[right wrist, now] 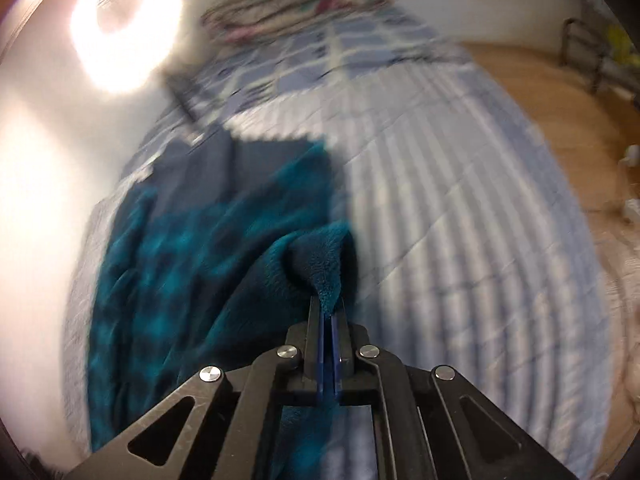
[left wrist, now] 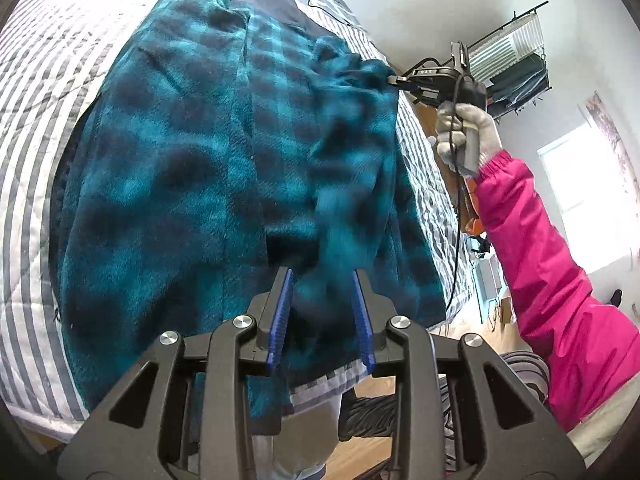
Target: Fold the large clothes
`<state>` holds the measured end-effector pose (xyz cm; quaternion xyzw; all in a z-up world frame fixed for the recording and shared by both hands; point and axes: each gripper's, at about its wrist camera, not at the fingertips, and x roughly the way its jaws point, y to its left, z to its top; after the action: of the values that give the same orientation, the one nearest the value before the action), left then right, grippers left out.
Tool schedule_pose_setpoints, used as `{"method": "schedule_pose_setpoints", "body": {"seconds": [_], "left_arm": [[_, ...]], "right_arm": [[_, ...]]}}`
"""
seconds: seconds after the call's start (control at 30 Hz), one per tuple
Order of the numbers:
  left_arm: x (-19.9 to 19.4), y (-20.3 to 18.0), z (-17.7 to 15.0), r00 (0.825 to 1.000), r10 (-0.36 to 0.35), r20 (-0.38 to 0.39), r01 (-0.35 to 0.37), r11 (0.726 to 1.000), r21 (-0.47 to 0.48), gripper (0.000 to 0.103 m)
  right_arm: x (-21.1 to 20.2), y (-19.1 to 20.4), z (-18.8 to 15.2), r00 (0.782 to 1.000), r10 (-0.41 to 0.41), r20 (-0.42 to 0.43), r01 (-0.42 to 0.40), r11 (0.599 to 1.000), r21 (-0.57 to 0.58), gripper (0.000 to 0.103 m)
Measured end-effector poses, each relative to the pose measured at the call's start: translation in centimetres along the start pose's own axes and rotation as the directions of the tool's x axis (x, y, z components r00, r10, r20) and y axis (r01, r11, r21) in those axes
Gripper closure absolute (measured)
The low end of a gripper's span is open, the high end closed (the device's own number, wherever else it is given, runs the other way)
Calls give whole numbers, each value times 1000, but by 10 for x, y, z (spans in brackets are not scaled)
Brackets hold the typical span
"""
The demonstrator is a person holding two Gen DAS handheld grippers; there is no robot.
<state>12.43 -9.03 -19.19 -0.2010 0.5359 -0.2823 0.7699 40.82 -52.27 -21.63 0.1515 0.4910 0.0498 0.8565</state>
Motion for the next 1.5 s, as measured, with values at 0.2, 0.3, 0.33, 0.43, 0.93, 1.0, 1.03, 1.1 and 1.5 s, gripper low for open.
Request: {"method": "schedule_pose_setpoints", "body": {"seconds": [0.2,0.3,0.33,0.43,0.93,1.0,1.03,1.1,1.5], "left_arm": [[6,-8,8,1000,-10,2,10,999,30,61],[10,-15,17,1000,-22,-3,22,999,34,57],[8,-18,19,1000,-31,3,31,999,40,57],[3,-27,25,1000,-20,18,19,997,73,49],[17,-65,-1,968,252,9,-224,841,492,49],[31,-61,2,963,270,4,-236,833,500,62],[34,-57,5,964,267,-1,-233,843,486,95],[30,-37,16,977,213,-20,-191,911,366,100],[-3,57,35,998,58,-1,-58,998,-8,100]], "right_arm": [[-8,-5,-7,999,44,-10,-44,999,27,74],[-40,1,-28,996,87,-10,-86,996,29,74],[-48,5,-37,993,113,-17,-112,993,35,74],[-82,14,-70,987,160,-25,-160,987,23,72],[-160,31,-241,964,253,-84,-245,965,96,70],[-157,37,-254,965,238,-109,-229,970,86,70],[-155,41,-259,963,242,-120,-233,969,84,70],[-153,50,-269,956,264,-128,-255,964,80,70],[-94,117,-308,904,394,-166,-382,918,101,51]]}}
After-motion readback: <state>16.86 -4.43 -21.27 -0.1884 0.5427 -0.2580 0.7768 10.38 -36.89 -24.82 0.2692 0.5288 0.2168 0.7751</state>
